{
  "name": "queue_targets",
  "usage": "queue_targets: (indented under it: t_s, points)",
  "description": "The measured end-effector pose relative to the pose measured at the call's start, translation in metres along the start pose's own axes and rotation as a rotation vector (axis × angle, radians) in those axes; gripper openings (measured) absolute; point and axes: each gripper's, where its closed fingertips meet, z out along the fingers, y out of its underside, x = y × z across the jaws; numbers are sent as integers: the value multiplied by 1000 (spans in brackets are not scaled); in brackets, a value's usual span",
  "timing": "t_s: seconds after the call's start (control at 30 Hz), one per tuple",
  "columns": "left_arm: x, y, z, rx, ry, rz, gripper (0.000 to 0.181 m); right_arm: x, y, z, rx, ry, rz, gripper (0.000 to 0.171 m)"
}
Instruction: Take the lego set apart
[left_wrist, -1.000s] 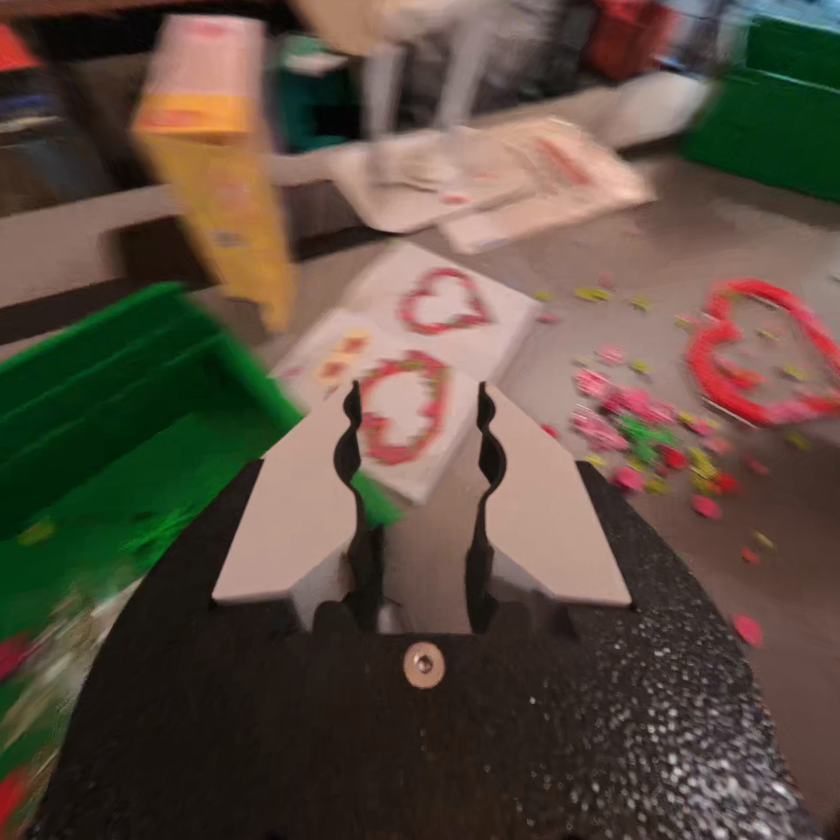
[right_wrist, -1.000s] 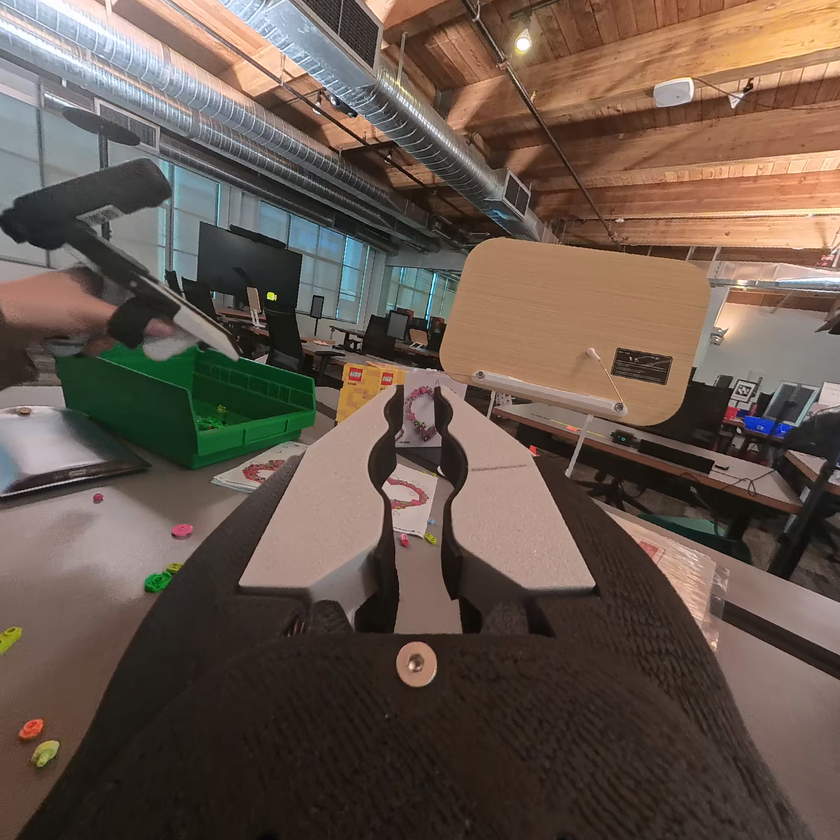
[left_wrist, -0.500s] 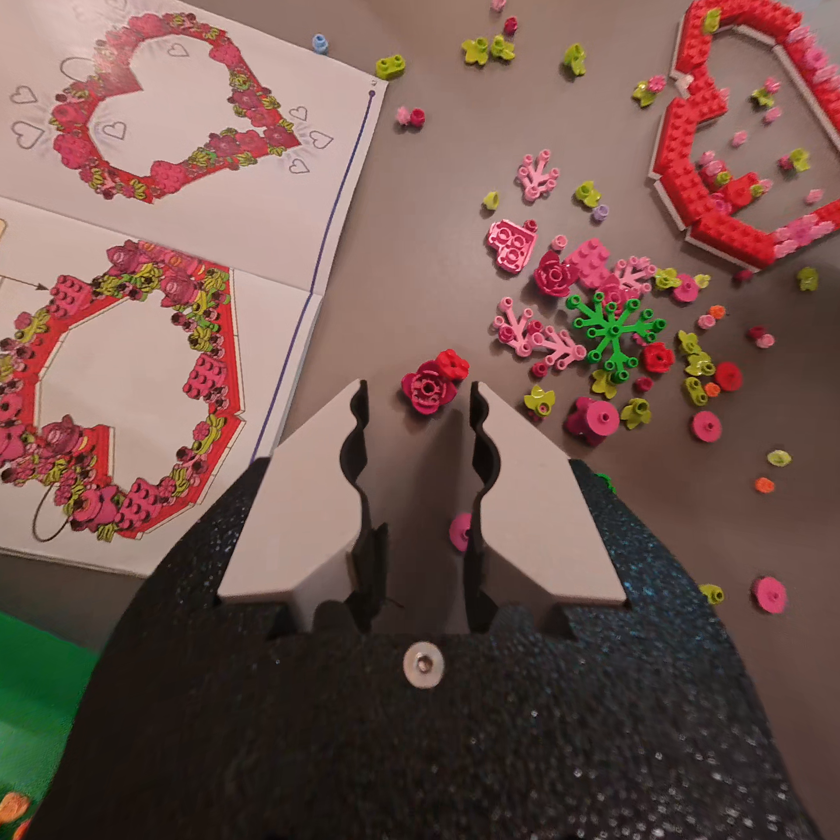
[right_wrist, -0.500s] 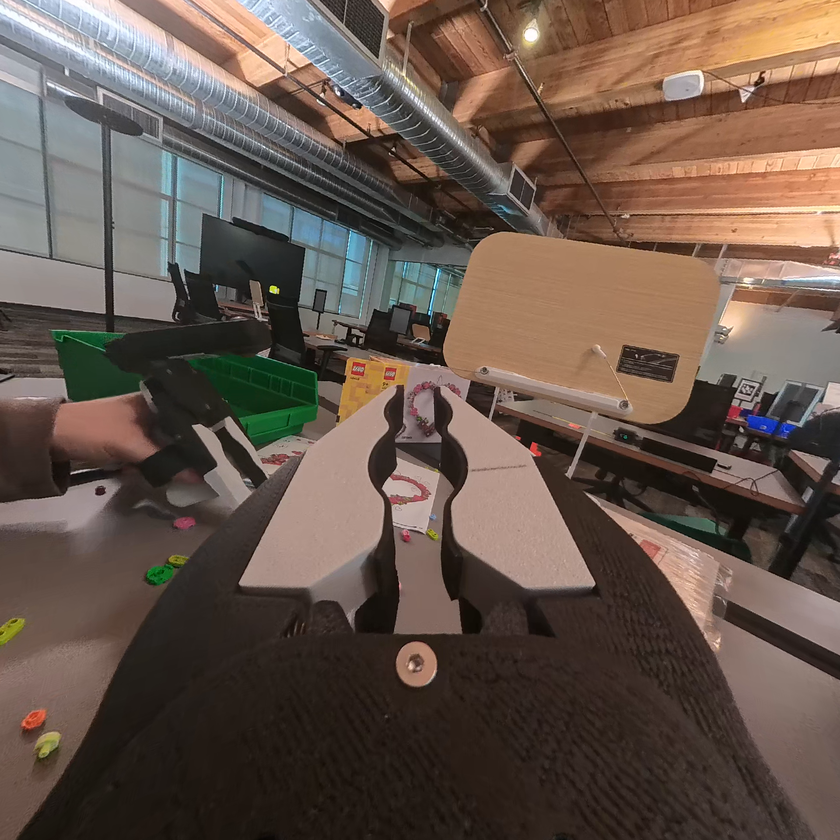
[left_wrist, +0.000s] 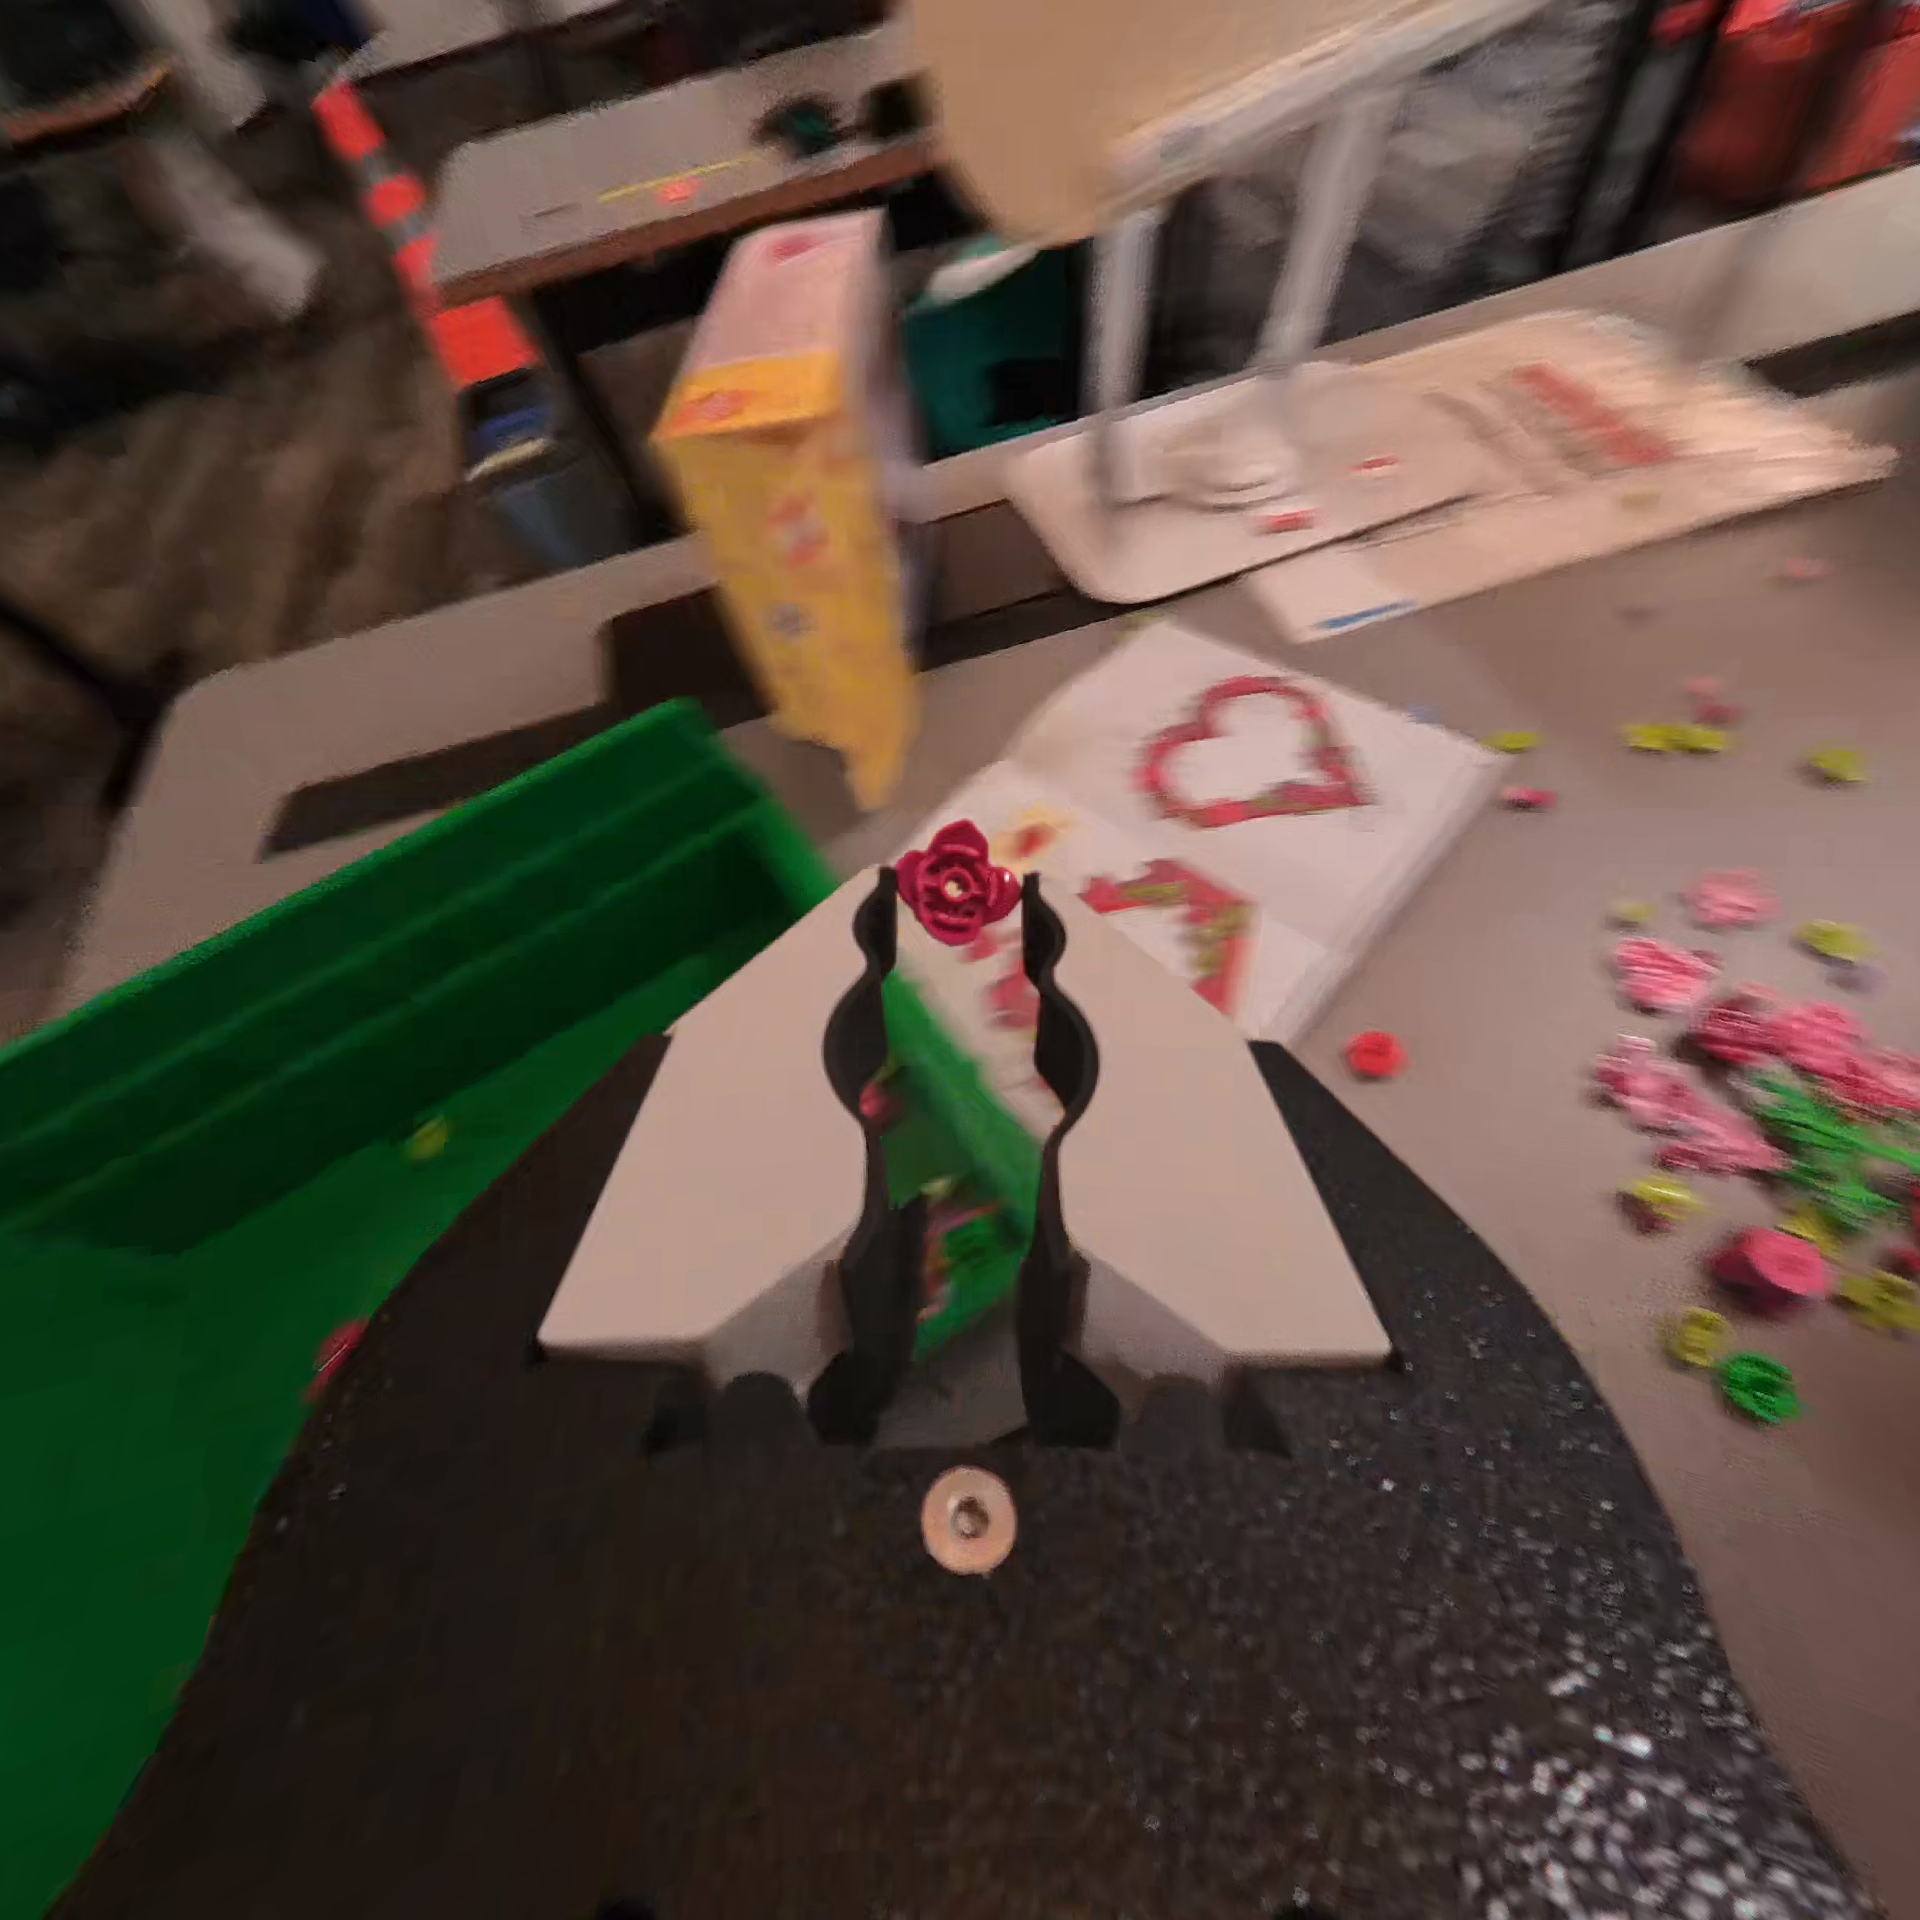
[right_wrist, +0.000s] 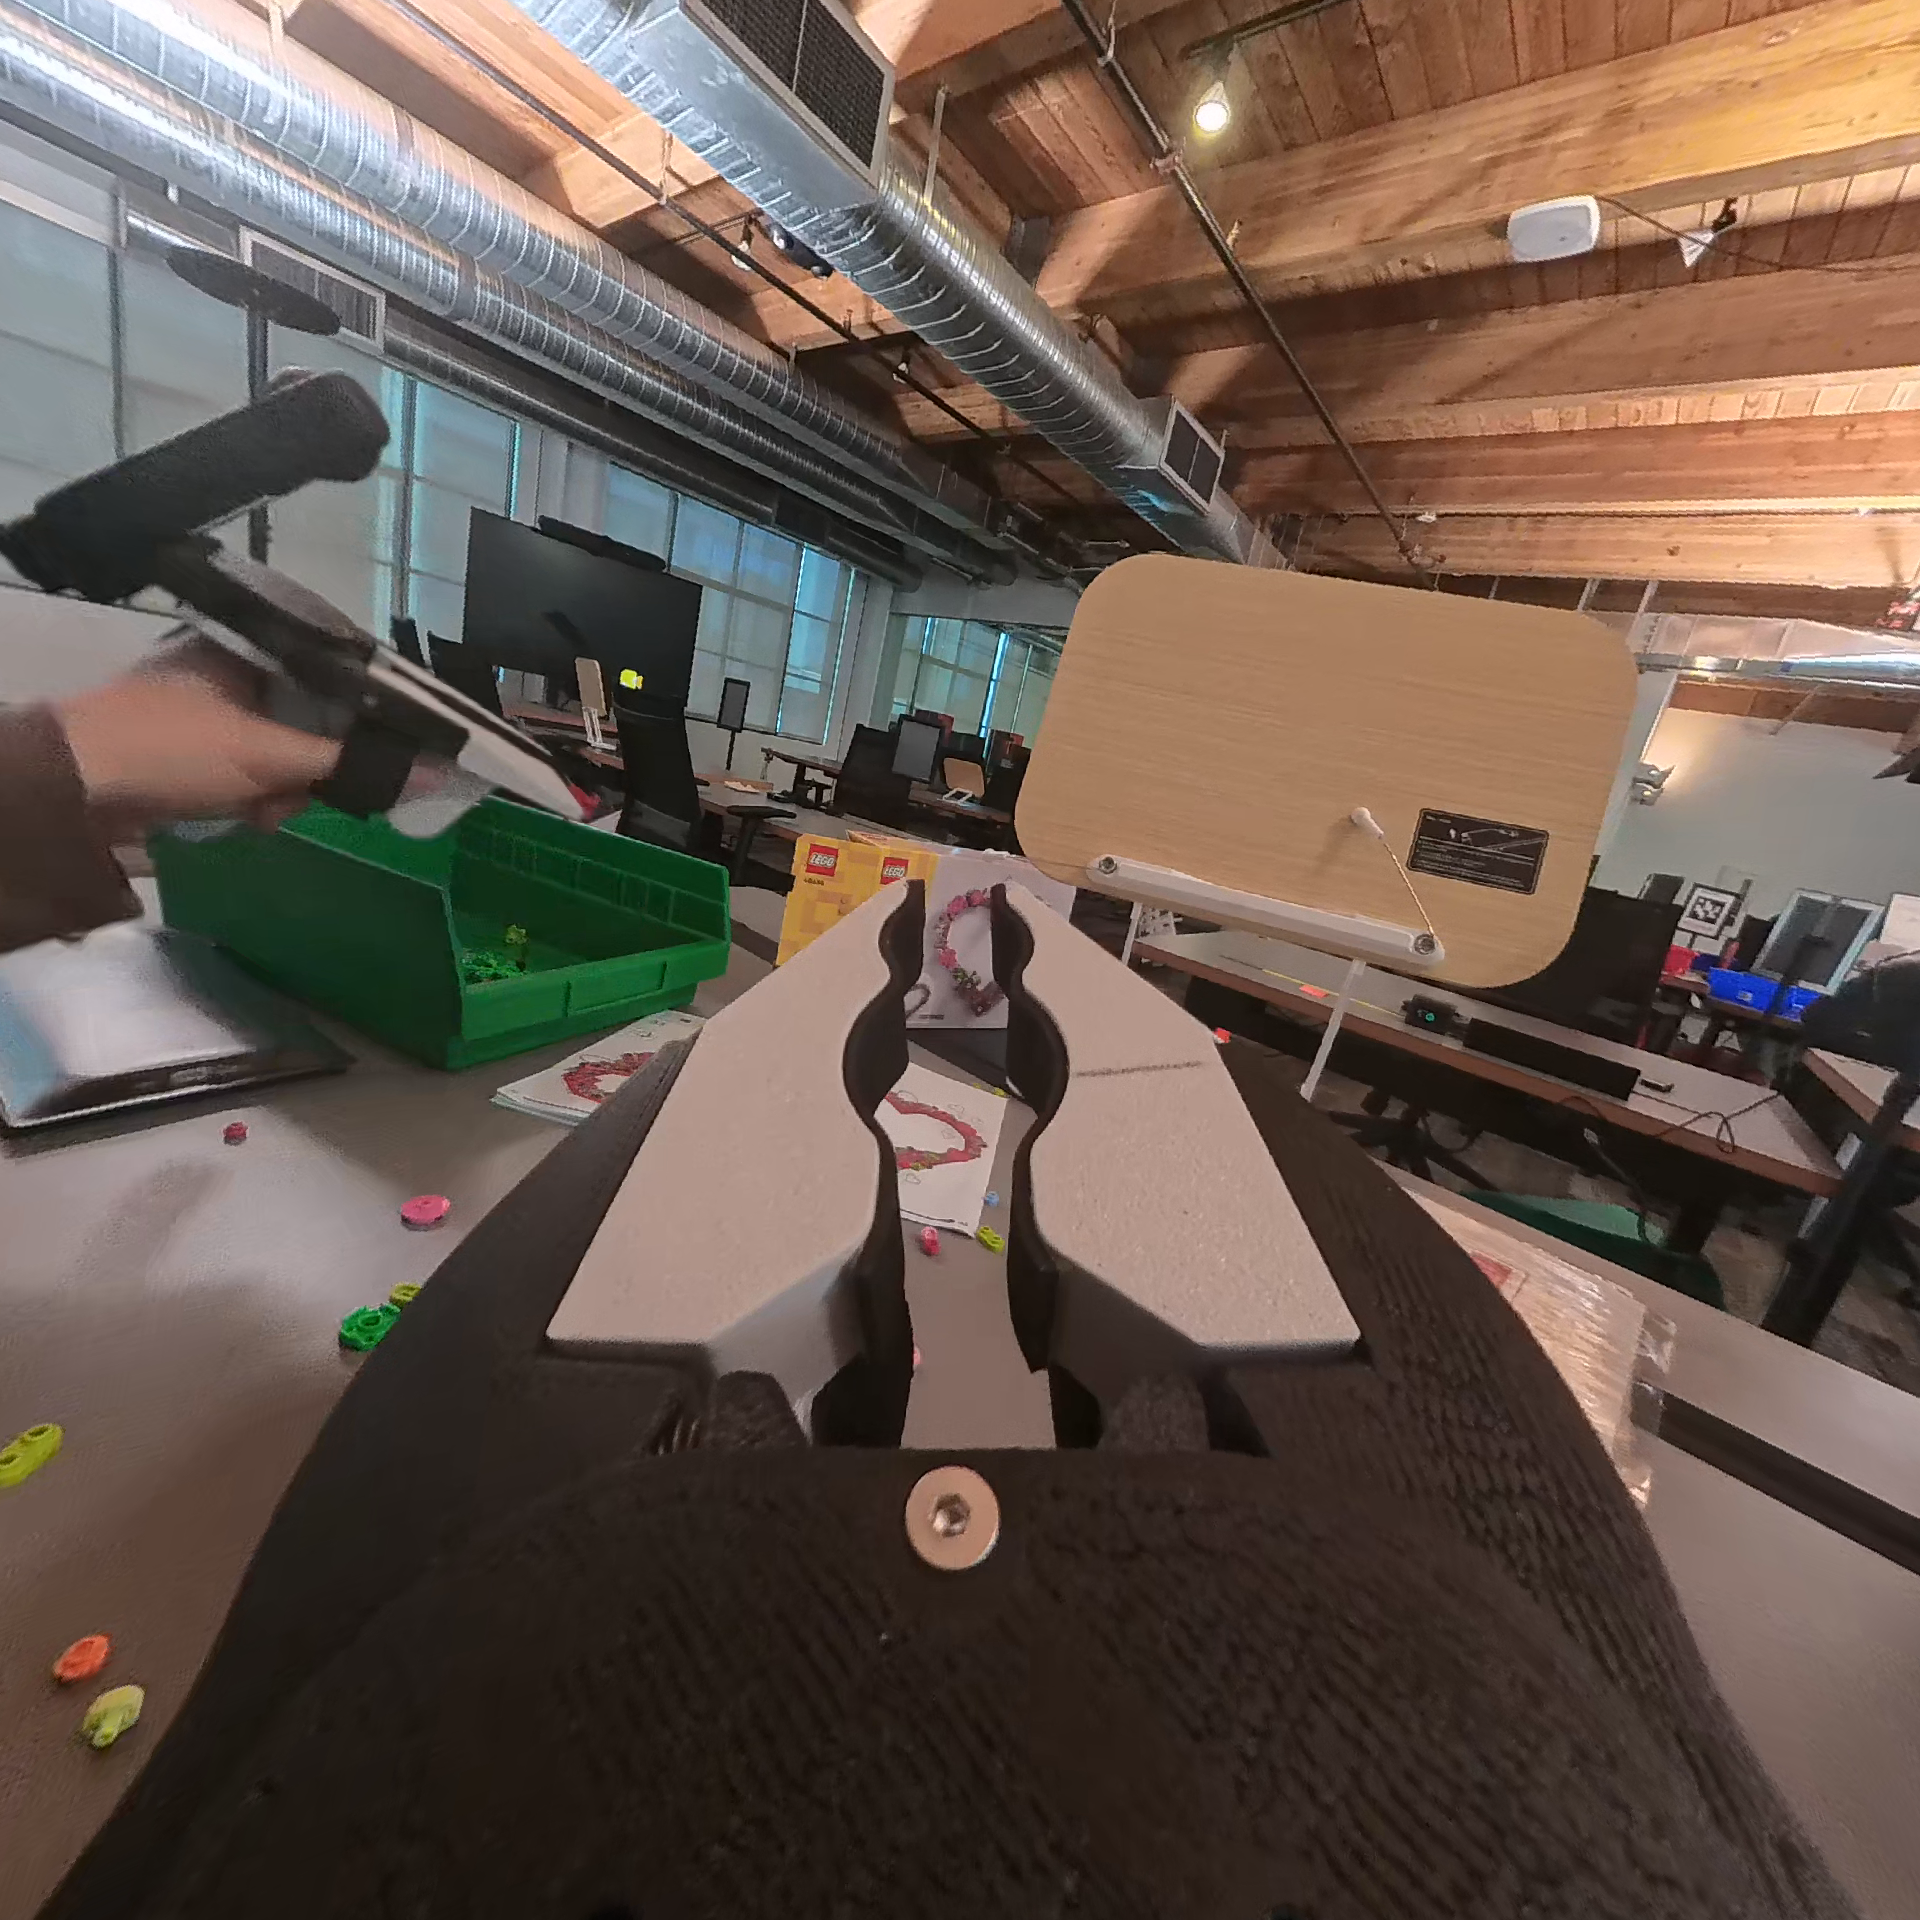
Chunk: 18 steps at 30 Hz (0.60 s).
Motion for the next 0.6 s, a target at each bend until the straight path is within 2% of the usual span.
queue_targets:
  t_s: [0.07, 0.1, 0.13, 0.17, 0.27, 0.33, 0.4, 0.5, 0.6]
  points:
    - [-43, 15, -1, -103, -95, -95, 24, -1, 0, 1, -3, -4, -2, 11]
    - [-58, 24, 0, -149, -117, -147, 48, -2, 0, 1, -3, -5, -4, 11]
    - [-67, 33, 2, -193, -111, -191, 63, -2, 0, 1, -3, -5, -7, 11]
    - [-71, 41, 4, -228, -98, -226, 71, -2, 0, 1, -3, -5, -9, 11]
    - [-69, 53, 6, -264, -65, -242, 79, -1, 1, 0, -5, -3, -9, 11]
    - [-39, 40, 0, -168, 36, -171, 70, -1, 2, 0, -8, 0, -10, 11]
    - [24, 33, -16, -93, 277, -67, 48, 0, 3, 0, -11, 1, -9, 11]
    - [92, 62, -36, -153, 531, 36, 43, 0, 4, 0, -15, 0, -6, 10]
    - [125, 99, -37, -246, 643, 63, 42, -3, 5, 1, -16, -10, -1, 10]
